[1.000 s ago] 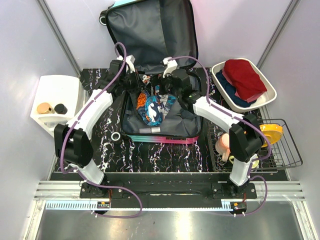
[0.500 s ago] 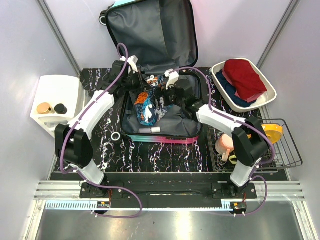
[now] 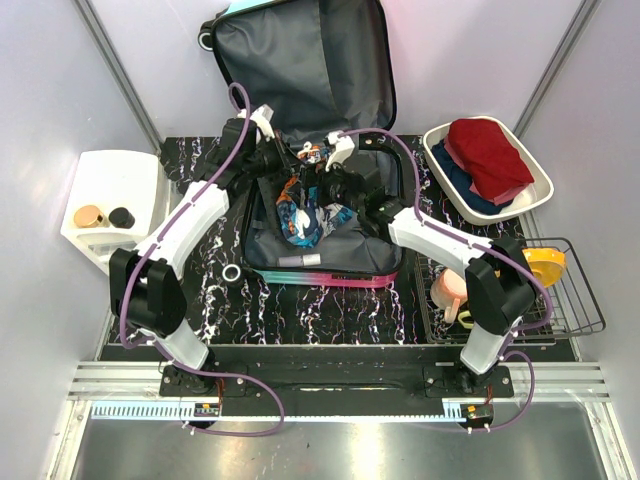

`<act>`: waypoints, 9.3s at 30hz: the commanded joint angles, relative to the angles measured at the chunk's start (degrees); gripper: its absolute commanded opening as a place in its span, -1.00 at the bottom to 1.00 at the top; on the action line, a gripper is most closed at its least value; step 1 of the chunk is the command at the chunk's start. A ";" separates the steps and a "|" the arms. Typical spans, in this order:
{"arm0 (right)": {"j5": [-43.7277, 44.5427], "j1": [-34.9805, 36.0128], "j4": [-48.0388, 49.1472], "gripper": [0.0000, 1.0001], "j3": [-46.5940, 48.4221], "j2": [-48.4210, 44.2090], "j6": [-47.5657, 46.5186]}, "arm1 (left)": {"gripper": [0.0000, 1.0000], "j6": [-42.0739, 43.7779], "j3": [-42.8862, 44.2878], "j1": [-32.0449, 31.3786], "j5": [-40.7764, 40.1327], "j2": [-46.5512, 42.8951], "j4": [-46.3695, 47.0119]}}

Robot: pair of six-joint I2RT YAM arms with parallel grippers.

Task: Open, take out, and arrange the luggage

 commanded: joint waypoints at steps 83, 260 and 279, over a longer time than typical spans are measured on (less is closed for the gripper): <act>26.43 -49.11 -37.38 -0.78 41.41 13.89 0.45 | 0.98 13.31 0.55 14.32 9.14 -7.86 -8.84; -36.41 -7.27 2.34 -1.00 18.42 3.01 -13.69 | 0.84 14.63 -8.16 5.71 10.19 -19.55 21.13; -41.07 -5.60 9.19 -1.00 13.05 0.45 -11.32 | 0.11 2.17 -9.03 7.20 17.83 -16.83 29.38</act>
